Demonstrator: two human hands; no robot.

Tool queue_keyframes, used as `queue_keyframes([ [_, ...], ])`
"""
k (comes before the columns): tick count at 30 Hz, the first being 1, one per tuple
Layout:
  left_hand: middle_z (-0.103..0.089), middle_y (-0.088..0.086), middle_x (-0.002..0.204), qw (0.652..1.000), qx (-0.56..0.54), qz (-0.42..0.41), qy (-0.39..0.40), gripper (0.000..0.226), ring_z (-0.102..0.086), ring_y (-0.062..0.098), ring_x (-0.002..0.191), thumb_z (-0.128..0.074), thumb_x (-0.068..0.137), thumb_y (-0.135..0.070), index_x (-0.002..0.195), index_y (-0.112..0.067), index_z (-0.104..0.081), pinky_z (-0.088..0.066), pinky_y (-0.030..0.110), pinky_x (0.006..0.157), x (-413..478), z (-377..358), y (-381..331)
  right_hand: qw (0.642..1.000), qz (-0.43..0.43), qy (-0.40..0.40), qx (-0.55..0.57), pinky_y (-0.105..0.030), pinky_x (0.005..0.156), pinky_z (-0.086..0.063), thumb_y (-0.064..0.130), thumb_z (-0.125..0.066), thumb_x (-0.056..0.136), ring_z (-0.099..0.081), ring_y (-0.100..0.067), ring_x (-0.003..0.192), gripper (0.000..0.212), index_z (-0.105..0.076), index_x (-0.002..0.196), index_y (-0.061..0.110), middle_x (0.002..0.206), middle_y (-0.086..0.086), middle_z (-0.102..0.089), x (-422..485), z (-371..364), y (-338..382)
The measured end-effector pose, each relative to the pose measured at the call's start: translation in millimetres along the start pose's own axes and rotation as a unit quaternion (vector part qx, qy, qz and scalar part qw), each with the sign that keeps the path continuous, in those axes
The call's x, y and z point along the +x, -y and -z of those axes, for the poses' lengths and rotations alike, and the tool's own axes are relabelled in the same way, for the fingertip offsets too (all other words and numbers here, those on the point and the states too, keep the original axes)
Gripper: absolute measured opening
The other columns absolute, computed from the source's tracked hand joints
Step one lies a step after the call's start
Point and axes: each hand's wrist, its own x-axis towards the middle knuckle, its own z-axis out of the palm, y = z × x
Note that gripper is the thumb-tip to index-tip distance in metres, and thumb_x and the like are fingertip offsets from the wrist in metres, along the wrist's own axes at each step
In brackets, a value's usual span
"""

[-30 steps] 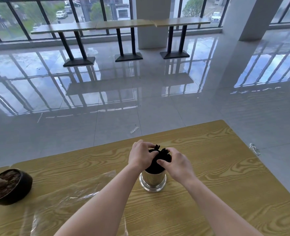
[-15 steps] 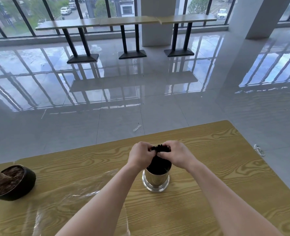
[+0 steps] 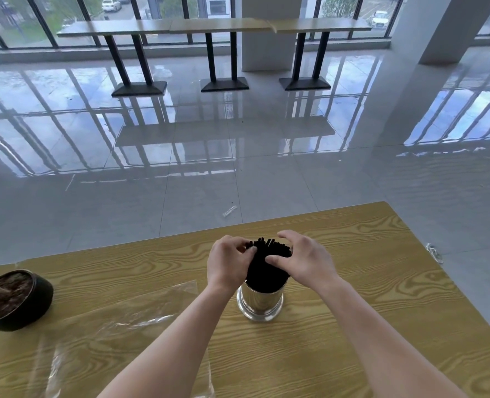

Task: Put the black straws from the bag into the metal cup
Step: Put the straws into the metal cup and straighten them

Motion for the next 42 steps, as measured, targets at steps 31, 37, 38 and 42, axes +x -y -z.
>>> queue_keyframes([
  [31, -0.074, -0.007, 0.083, 0.996, -0.08, 0.028, 0.002, 0.001, -0.069, 0.013, 0.082, -0.076, 0.081, -0.022, 0.08, -0.022, -0.077, -0.058, 0.042, 0.077, -5, 7, -11, 0.996, 0.076, -0.011, 0.054, -0.027, 0.079, -0.053, 0.023, -0.074, 0.088, -0.07, -0.013, 0.09, 0.009, -0.079, 0.094, 0.021, 0.093, 0.006, -0.078, 21, 3, 28],
  [37, -0.069, -0.008, 0.086, 0.995, -0.095, 0.008, -0.034, 0.006, -0.063, 0.012, 0.086, -0.079, 0.08, -0.02, 0.085, -0.018, -0.078, -0.054, 0.034, 0.08, -5, 11, -18, 0.989, 0.066, -0.06, 0.118, -0.024, 0.07, -0.052, 0.023, -0.074, 0.088, -0.066, -0.009, 0.08, 0.003, -0.076, 0.09, 0.022, 0.084, 0.009, -0.074, 17, 9, 26],
  [38, -0.069, -0.009, 0.086, 0.995, -0.095, 0.002, -0.041, 0.006, -0.062, 0.012, 0.086, -0.079, 0.08, -0.02, 0.086, -0.019, -0.079, -0.053, 0.032, 0.08, -6, 12, -19, 0.988, 0.066, -0.067, 0.125, -0.024, 0.068, -0.051, 0.023, -0.074, 0.088, -0.066, -0.008, 0.079, 0.002, -0.075, 0.09, 0.023, 0.084, 0.009, -0.073, 16, 11, 26],
  [42, -0.074, -0.012, 0.083, 0.99, -0.133, 0.002, -0.048, 0.007, -0.068, 0.008, 0.084, -0.08, 0.081, -0.021, 0.088, -0.02, -0.08, -0.056, 0.03, 0.083, -5, 18, -25, 0.976, 0.076, -0.09, 0.183, -0.02, 0.068, -0.052, 0.023, -0.075, 0.089, -0.068, -0.003, 0.078, 0.001, -0.075, 0.09, 0.022, 0.08, 0.012, -0.073, 12, 22, 32],
])
